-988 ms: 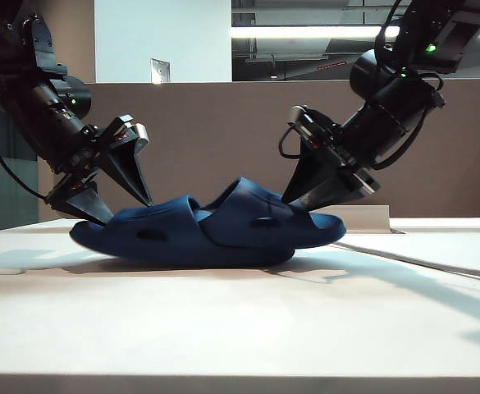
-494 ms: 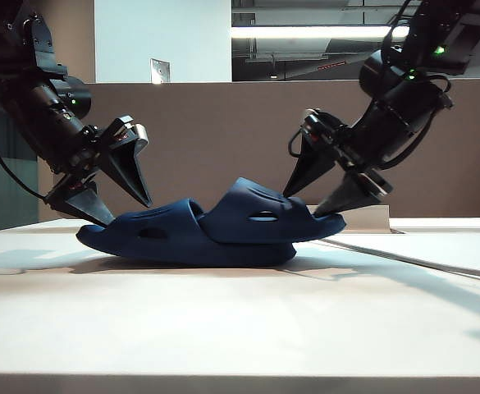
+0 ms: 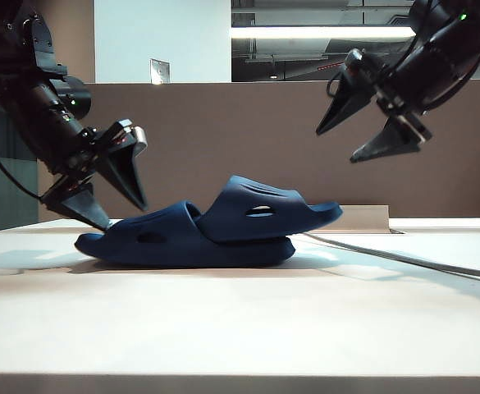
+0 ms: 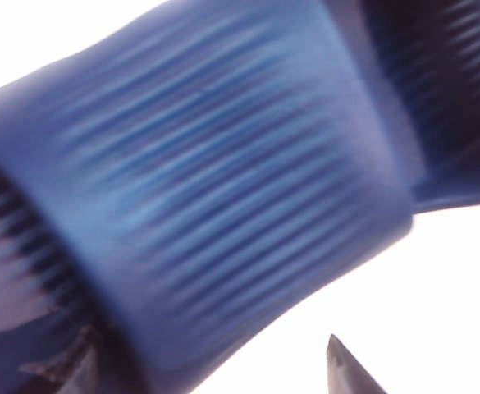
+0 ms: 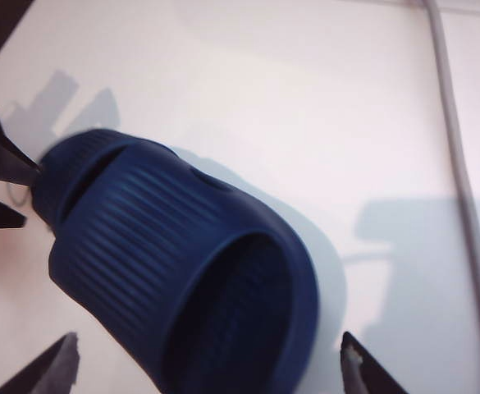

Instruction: Interlock the pair of blue slippers on the table with their fronts facing up.

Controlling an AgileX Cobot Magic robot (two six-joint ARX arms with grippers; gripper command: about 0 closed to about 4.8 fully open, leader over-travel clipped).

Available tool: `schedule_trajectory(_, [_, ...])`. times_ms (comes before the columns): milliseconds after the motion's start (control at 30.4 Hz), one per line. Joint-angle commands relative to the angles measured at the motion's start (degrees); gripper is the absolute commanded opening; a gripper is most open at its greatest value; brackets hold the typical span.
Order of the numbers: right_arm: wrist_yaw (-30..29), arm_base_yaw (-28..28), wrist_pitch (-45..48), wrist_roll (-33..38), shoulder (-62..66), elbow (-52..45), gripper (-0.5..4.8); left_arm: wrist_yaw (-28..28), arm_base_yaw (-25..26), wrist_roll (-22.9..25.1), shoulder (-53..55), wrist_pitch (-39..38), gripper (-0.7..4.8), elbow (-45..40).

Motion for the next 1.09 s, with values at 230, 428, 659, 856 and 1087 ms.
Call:
schedule_trajectory(230, [1.05,-0.57,-5.75,-3.45,-1.53,-0.04,4.0,0.15,7.37,-2.47,-1.73,-1.97,4.53,0.24])
schedule_trajectory(428, [1.01,-0.44,-4.92,-3.37,-2.89,-0.04,3.99,8.39,12.96,-4.76,-7.74,0.68,4.59,0.24])
schedule_trajectory(659, [1.01,-0.48,-4.79,-3.13,-8.07,-0.04,3.87,15.93,16.22,-8.9,-18.75,6.19,4.44,0.24])
schedule_trajectory(856, [1.05,-0.48,-5.75,-3.08,-15.47,-0.04,3.78,17.27,16.44,-9.62,-30.27,8.61,3.69,0.24])
schedule_trajectory(1087, [4.22,-0.5,-8.11,-2.93,-26.77,-0.11,3.23,17.0,16.41,-11.39,-43.93,11.02,2.8,0.22])
